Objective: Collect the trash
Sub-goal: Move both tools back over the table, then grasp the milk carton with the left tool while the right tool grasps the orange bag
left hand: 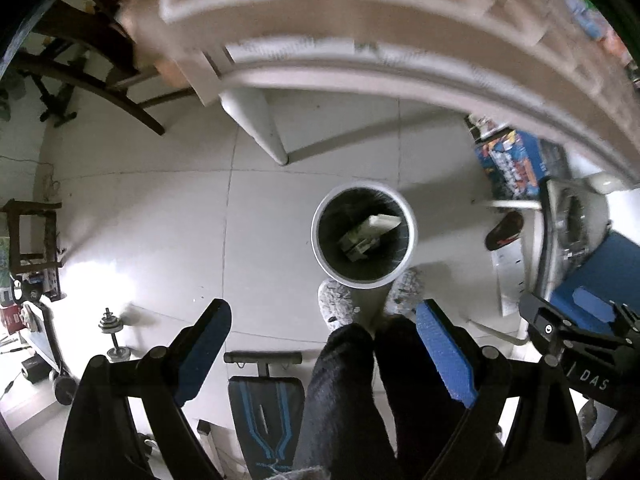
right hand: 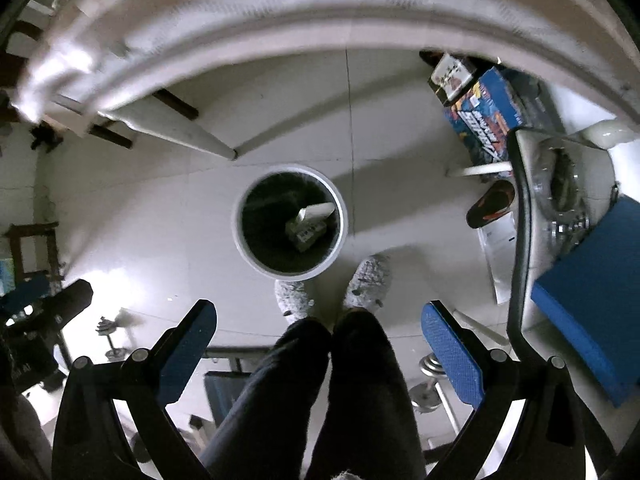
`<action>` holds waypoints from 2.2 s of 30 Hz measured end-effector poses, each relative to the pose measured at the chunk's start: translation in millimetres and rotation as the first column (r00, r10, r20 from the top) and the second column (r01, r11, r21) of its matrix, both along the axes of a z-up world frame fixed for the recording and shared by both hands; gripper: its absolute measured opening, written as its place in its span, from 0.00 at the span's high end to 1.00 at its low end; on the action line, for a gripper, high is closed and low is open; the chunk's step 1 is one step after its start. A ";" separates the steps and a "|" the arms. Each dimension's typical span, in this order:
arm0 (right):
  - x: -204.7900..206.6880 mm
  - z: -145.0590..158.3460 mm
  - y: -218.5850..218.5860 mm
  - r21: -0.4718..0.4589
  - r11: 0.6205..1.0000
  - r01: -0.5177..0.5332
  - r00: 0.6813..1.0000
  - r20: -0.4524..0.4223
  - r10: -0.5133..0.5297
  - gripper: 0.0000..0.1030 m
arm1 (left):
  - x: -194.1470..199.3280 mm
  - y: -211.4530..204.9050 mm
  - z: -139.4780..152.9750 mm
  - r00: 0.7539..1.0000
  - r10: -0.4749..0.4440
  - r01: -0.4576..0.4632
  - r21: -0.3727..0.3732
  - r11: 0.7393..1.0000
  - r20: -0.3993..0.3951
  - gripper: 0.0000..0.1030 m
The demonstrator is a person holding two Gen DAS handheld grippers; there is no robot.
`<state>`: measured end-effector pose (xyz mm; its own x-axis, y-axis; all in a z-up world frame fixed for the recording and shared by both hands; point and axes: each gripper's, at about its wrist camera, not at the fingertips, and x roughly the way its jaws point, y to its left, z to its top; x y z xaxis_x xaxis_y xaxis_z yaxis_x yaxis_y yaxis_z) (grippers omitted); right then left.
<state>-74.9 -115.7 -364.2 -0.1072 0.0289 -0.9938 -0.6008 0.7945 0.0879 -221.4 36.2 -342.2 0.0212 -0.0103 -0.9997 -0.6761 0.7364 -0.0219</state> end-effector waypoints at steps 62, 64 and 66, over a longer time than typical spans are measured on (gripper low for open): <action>406.3 210.0 -14.8 0.394 0.829 0.397 0.873 0.118 -0.474 0.95 | 314.3 60.9 158.7 0.944 -0.309 0.267 0.287 0.920 0.112 0.48; 370.3 220.2 -12.1 0.414 0.831 0.372 0.885 0.114 -0.452 0.95 | 283.2 58.2 163.1 0.949 -0.276 0.225 0.286 0.932 0.153 0.48; 331.3 227.6 -9.1 0.431 0.833 0.348 0.896 0.110 -0.431 0.95 | 249.1 53.0 168.2 0.950 -0.245 0.190 0.264 0.945 0.192 0.48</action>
<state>256.4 -124.8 -136.7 0.1899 0.4160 -0.8893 -0.2861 0.8899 0.3552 27.7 89.2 -174.0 0.2645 0.1997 -0.9435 -0.4969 0.8667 0.0442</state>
